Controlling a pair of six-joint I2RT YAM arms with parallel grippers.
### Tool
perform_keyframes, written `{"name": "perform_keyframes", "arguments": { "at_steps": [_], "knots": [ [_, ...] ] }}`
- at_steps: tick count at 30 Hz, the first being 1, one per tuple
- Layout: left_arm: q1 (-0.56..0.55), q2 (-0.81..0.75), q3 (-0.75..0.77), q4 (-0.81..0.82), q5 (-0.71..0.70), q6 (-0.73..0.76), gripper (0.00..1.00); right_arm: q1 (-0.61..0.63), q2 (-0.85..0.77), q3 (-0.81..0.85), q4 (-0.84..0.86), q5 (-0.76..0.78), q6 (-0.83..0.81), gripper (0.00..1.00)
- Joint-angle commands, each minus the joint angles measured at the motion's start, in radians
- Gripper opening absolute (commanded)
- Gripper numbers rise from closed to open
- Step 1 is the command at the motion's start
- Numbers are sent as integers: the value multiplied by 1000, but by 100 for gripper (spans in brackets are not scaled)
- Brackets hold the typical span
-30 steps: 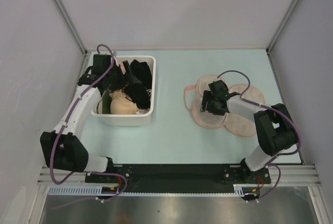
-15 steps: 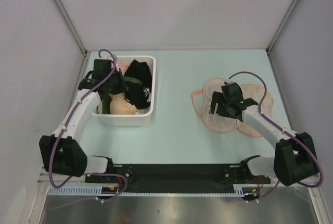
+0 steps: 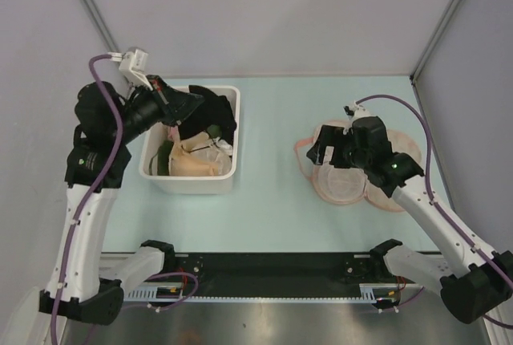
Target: Place the bra in the laundry bag and zip it closed
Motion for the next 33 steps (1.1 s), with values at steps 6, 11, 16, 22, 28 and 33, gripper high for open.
{"name": "perform_keyframes", "arguments": {
  "at_steps": [6,11,16,22,28,33],
  "knots": [
    [-82,-17,85,263,236,-310,0,110,-149,77,174,-258,-125,100],
    [-141,-48,149,256,17,-272,0,164,-126,155,171,-186,-147,100],
    [-141,-50,284,149,-225,-89,0,169,-73,187,165,-175,-130,100],
    [-141,-117,207,370,-232,50,0,193,21,144,406,-276,-37,100],
    [-139,-56,398,170,-597,188,0,294,245,313,421,-212,-55,100],
    [-138,55,587,215,-340,100,0,310,338,420,436,-234,-55,100]
  ]
}}
